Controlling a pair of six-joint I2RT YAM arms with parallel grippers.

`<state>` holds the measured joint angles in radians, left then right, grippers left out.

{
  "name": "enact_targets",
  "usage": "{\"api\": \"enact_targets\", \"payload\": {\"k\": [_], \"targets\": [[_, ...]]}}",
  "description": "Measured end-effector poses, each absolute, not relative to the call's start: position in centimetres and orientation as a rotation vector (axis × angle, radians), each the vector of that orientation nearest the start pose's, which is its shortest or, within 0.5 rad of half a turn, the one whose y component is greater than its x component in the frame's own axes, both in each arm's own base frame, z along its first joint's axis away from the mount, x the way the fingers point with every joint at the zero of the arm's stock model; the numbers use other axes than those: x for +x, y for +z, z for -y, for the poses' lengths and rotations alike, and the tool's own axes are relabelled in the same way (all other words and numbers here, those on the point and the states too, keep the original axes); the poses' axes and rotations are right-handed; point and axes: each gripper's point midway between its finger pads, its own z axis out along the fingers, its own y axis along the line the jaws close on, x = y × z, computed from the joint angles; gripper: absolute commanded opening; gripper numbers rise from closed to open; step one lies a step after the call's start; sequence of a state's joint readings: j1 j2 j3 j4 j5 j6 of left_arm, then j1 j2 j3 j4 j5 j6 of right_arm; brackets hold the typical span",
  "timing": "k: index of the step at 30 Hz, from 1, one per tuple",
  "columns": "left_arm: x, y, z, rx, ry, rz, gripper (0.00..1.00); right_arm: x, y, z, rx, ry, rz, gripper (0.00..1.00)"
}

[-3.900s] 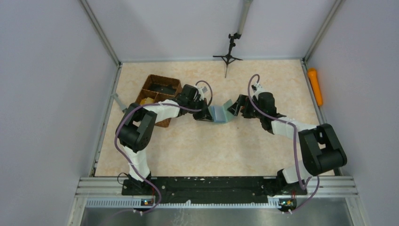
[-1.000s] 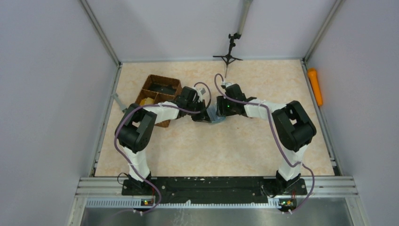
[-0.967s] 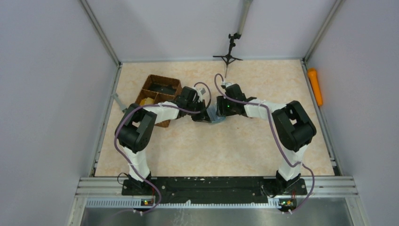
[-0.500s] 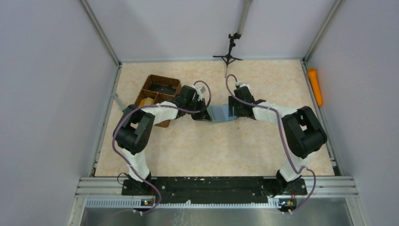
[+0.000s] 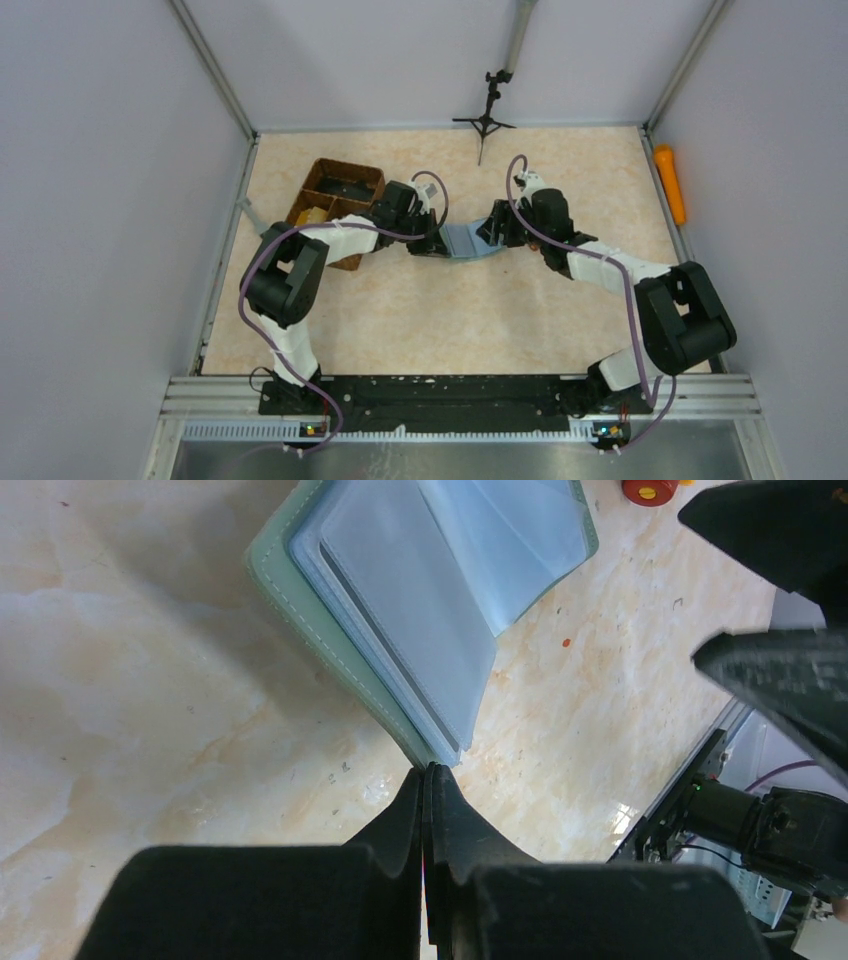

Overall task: Take the credit cards out of the card holder
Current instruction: Remove the credit card from the card holder.

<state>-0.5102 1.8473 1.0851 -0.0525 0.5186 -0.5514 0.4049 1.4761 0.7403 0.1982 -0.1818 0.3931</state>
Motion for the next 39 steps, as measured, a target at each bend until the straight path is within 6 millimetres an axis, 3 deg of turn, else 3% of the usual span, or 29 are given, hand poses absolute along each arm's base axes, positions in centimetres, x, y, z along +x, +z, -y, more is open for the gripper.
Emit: {"api": "enact_targets", "payload": {"k": [2, 5, 11, 17, 23, 27, 31, 39], "targets": [[32.5, 6.1, 30.5, 0.219, -1.097, -2.535, 0.00, 35.0, 10.6, -21.9, -0.185, 0.736, -2.136, 0.63], [32.4, 6.1, 30.5, 0.222, -1.106, -2.536, 0.00, 34.2, 10.9, -24.2, -0.271, 0.801, -2.126, 0.69], [32.4, 6.1, 30.5, 0.221, -1.105, -2.536, 0.00, 35.2, 7.7, -26.8, -0.338, 0.799, -2.247, 0.70], [32.4, 6.1, 30.4, 0.220, -1.102, -2.540, 0.00, 34.4, 4.2, -26.3, -0.350, 0.760, -2.382, 0.63], [32.3, 6.0, 30.4, 0.219, -1.102, -2.544, 0.00, 34.5, 4.4, -26.6, -0.384, 0.750, -2.394, 0.64], [32.2, 5.9, 30.3, 0.215, -1.099, -2.550, 0.00, 34.5, 4.3, -27.0, -0.409, 0.745, -2.402, 0.59], [32.3, 5.9, 30.2, 0.211, -1.093, -2.554, 0.00, 34.6, 4.1, -26.9, -0.426, 0.700, -2.417, 0.67], [32.3, 5.6, 29.8, 0.194, -1.066, -2.567, 0.00, 36.1, 3.9, -25.4, -0.398, 0.384, -2.429, 0.66]]}}
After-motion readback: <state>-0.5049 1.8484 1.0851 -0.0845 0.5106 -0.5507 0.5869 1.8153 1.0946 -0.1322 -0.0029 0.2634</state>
